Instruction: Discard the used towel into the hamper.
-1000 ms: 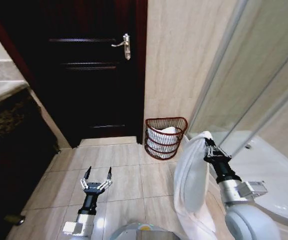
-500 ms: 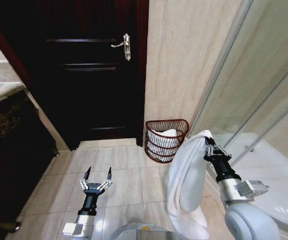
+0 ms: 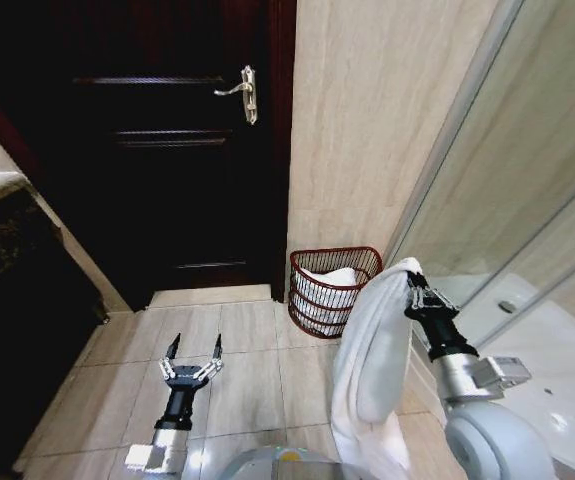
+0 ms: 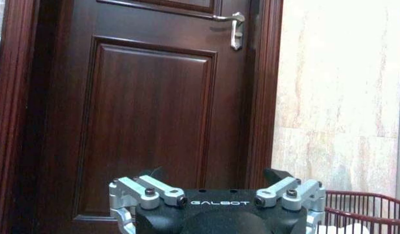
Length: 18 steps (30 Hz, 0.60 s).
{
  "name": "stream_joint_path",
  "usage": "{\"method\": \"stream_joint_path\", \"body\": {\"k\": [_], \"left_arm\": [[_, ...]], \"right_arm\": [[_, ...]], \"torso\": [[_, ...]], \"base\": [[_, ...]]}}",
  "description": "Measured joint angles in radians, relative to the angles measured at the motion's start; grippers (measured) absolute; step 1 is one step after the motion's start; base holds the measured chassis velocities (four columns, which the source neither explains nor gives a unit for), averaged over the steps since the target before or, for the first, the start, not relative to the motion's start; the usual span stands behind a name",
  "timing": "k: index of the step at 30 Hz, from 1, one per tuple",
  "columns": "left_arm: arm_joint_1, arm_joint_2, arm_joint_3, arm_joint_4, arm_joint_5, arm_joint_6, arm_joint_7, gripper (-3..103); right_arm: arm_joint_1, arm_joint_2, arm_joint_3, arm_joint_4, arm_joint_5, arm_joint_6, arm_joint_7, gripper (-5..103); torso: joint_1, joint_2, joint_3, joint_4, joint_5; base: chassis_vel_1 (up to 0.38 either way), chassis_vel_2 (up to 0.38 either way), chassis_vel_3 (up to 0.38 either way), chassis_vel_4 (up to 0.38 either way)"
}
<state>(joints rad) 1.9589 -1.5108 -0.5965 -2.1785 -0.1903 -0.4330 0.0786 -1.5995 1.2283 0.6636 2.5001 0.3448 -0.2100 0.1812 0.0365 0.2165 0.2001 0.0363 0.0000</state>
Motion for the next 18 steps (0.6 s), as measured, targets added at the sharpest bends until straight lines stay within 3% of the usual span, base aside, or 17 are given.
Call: {"method": "stream_joint_path", "body": {"k": [18], "left_arm": [[0.012,-0.016,0.001,-0.005,0.016,0.002,0.001,100]], "right_arm": [[0.046,-0.047,0.008,0.000,0.060,-0.025,0.024,2]], "torso": [[0.025,0.079,0.055,0.0001,0.0000]], "base": [[0.000,0.000,0.000,0.000]]}}
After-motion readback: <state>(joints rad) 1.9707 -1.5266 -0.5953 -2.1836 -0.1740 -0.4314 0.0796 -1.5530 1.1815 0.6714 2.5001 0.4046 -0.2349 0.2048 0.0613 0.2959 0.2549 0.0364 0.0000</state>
